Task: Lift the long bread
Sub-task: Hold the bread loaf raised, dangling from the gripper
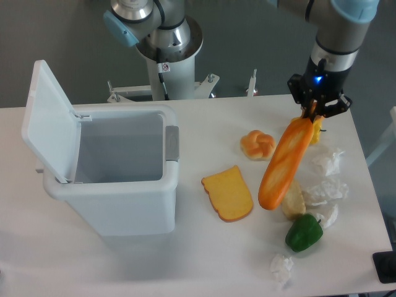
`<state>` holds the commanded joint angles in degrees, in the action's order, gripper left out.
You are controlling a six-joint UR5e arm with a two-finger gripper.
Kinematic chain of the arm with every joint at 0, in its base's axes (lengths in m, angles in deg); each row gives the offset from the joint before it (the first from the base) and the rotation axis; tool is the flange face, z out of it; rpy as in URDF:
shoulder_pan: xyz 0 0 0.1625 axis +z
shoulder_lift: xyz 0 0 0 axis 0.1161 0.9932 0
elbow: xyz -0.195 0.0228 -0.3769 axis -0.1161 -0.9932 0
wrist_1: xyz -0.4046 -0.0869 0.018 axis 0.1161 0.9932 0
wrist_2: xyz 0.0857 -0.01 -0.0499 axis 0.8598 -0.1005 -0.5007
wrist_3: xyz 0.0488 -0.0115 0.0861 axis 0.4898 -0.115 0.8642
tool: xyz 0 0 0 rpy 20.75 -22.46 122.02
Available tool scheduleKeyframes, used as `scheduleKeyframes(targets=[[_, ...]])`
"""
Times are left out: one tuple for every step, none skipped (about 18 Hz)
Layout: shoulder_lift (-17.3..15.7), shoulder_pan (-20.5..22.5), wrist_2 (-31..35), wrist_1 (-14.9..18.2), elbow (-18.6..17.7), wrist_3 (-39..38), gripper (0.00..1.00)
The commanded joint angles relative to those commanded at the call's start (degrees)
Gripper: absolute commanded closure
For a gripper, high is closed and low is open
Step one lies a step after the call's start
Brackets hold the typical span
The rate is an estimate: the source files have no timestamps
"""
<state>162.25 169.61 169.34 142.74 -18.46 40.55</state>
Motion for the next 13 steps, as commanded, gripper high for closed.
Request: scheduleKeyframes(targets=[[-0.2, 0.5, -1.3, 0.3, 0.0, 0.2, 0.90], [-0.3, 0.8, -2.4, 0.7, 0.0, 0.2, 0.90], [-0.4, 1.0, -2.6, 1.0, 0.0, 0.2, 0.90], [-0.4, 1.2, -2.6, 1.1, 0.0, 0.3, 0.90], [-0.7, 1.2, -2.6, 1.3, -0.1, 0.6, 0.90], [-0.9, 1.5, -2.6, 1.8, -0.1, 1.7, 0.90], [-1.1, 2.0, -2.6, 2.2, -0.2, 3.0, 0.90], [-1.2, 2.4, -2.6, 2.7, -0.2, 4.3, 0.90], [-1.4, 2.8, -2.6, 3.1, -0.3, 5.4, 0.90], [-1.5, 3.4, -2.6, 3.2, -0.4, 6.4, 0.90], [-1.9, 3.8, -2.7, 3.4, -0.7, 7.5, 0.90], [-2.1, 4.0, -2.7, 4.0, -0.7, 8.3, 0.90], [-2.2, 4.2, -2.7, 4.7, -0.7, 9.2, 0.90]])
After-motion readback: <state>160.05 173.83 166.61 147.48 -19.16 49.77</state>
